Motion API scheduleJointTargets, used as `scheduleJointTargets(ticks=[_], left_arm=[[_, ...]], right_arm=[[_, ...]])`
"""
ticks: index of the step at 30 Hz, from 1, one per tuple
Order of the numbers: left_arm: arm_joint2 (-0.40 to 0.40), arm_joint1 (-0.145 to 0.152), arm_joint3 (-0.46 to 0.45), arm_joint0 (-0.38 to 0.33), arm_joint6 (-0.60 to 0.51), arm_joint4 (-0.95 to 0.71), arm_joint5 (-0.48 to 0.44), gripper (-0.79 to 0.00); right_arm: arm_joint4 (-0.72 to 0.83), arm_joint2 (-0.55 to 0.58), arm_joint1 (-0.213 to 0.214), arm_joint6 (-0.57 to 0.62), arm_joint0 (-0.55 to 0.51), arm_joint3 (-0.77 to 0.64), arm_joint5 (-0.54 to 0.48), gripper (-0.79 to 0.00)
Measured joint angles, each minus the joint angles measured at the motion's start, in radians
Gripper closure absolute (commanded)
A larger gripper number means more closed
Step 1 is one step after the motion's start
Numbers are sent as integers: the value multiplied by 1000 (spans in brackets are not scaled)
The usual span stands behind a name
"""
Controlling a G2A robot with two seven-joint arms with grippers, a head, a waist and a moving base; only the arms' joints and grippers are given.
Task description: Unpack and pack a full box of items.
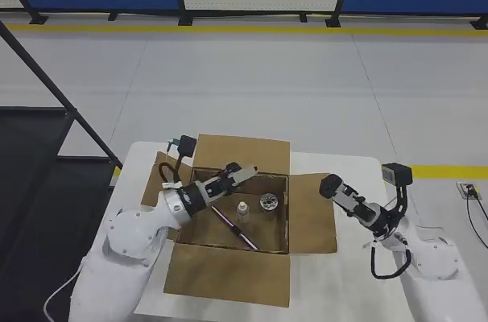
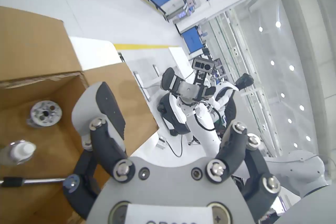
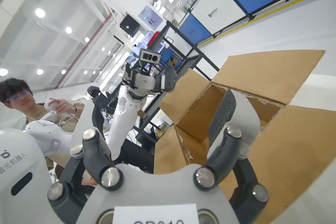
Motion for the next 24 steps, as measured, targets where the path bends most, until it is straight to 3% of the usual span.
scheduleJointTargets(ticks=[6,12,19,24], left_arm=[[-286,31,-159,223,3,-74,-24,-785],[-484,41,-225,425,8,-180,-106,-785],[-574,41,-246,593,20,-233,-204,-785],[-605,42,-227,625,47,-283,-217,-785]], right_arm=[[-159,-157,-20,-87,93,9,112,-785],[-158,-154,-20,-83,93,9,110,-785],[-180,-188,-21,-75,92,3,113,-785],[-472,-337,-36,-69,188,-34,209,-785]])
